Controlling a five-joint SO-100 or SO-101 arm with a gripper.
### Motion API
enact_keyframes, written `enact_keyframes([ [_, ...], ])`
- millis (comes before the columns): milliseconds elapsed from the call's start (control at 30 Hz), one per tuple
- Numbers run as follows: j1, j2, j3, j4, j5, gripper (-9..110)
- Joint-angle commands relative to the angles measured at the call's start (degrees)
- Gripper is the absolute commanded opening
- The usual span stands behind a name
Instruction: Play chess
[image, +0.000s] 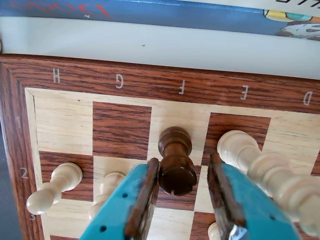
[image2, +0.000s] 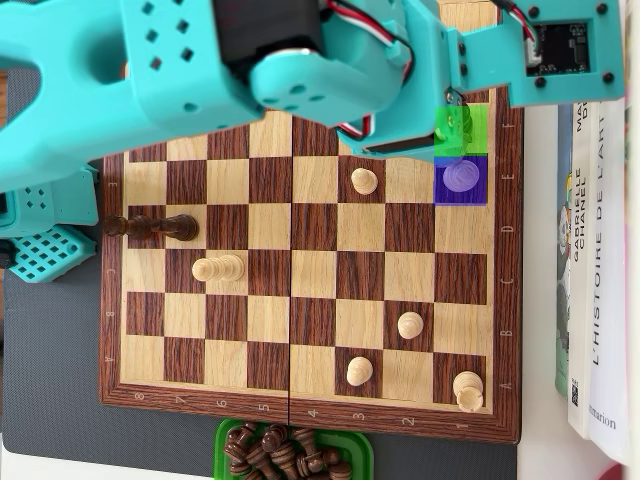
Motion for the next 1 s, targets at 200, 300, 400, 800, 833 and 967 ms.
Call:
enact_keyframes([
  [200,0.53,0.88,-2.99,-0.62,0.00,5],
  [300,0.53,0.88,-2.90,-0.62,0.00,5],
  [400,0.53,0.88,-2.90,-0.44,0.00,5],
  [800,-0.18,4.22,-2.64,0.09,-0.09,5],
  [833,-0.18,5.19,-2.02,0.09,-0.09,5],
  [967,-0.18,9.05,1.41,0.00,-0.09,5],
])
